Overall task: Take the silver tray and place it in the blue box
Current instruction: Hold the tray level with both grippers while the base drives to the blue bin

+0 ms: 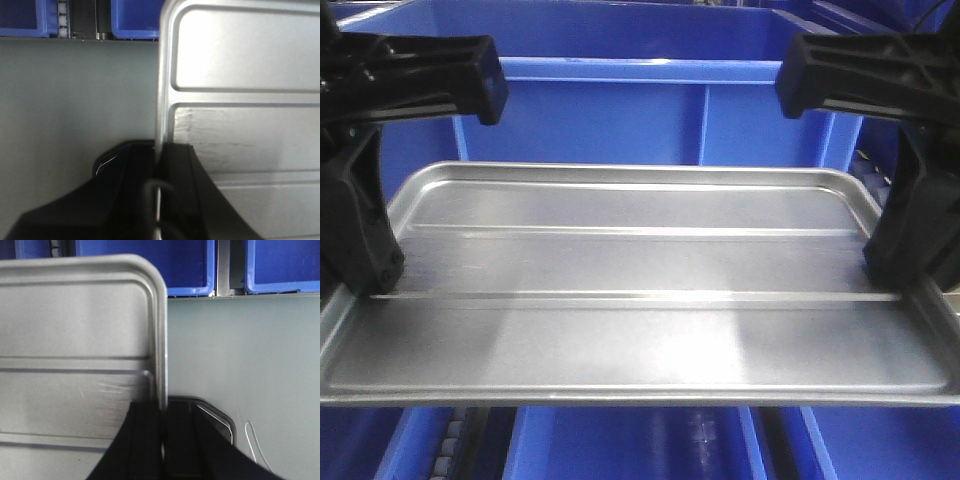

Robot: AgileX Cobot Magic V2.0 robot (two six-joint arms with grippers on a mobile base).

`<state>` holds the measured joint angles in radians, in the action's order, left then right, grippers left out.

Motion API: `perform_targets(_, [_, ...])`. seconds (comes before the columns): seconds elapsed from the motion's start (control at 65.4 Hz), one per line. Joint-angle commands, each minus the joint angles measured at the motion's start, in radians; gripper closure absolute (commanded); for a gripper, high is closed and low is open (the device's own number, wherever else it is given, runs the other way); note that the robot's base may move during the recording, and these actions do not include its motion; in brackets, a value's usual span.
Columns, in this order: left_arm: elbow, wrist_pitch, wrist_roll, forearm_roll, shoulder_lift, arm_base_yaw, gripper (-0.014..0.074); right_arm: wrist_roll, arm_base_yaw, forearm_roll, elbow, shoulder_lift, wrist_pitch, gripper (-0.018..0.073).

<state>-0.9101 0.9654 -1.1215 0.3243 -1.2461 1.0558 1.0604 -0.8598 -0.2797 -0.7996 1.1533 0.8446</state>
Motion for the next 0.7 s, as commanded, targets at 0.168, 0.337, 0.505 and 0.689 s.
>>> perform_targets(0.168, [-0.027, -0.029, -0.011, 0.017, 0.025, 0.005, 0.0611, -0.001, 0.005, -0.029, -0.027, -0.019, -0.049, 0.051])
perform_targets(0.337, [-0.027, -0.029, -0.011, 0.017, 0.025, 0.005, 0.0611, -0.001, 0.005, -0.029, -0.027, -0.019, -0.049, 0.051])
perform_targets(0.505, [-0.027, -0.029, -0.011, 0.017, 0.025, 0.005, 0.0611, -0.001, 0.005, -0.029, -0.027, -0.019, -0.049, 0.051])
perform_targets(0.689, [-0.027, -0.029, -0.011, 0.017, 0.025, 0.005, 0.0611, -0.001, 0.005, -0.029, -0.027, -0.019, -0.049, 0.051])
